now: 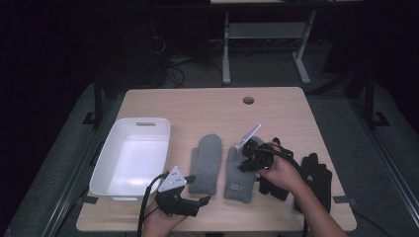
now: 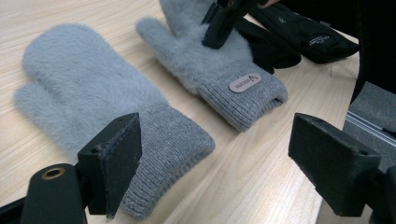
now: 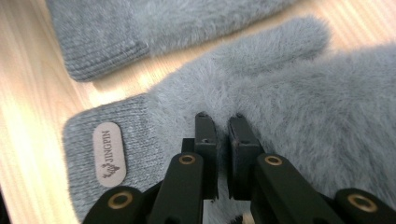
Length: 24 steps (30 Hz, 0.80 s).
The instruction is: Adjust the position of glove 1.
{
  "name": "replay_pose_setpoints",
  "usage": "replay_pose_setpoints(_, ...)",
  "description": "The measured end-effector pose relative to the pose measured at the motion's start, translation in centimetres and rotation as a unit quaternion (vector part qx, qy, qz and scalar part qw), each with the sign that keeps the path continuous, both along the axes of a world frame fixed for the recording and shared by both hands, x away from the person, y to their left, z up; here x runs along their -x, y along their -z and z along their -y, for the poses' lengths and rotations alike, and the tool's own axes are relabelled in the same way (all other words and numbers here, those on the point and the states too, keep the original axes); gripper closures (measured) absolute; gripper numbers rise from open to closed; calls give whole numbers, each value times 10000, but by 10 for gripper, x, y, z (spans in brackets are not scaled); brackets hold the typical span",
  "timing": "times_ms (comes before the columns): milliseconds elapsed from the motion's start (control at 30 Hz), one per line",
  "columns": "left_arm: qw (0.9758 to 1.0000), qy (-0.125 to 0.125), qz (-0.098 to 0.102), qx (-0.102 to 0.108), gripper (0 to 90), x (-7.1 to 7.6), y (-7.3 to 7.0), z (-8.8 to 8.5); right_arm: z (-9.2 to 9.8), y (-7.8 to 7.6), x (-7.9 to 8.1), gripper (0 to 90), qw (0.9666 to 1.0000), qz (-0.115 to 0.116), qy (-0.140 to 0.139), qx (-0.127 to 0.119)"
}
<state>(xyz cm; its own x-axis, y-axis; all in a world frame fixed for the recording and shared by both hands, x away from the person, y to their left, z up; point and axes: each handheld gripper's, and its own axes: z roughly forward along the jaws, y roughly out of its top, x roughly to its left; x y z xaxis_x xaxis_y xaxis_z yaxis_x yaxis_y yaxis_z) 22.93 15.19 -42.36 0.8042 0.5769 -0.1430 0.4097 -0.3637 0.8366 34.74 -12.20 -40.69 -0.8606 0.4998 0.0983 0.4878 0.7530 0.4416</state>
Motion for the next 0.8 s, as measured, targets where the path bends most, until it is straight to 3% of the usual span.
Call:
replay_pose_setpoints(500, 9998, -154, 55, 115, 171, 0, -7, -4, -4, -37, 0, 853, 9995, 80, 15, -297)
replay_pose_setpoints(800, 9994, -258, 64, 231, 171, -2, -13, -6, -42, -50, -11, 852, 9982, -80, -329, -485)
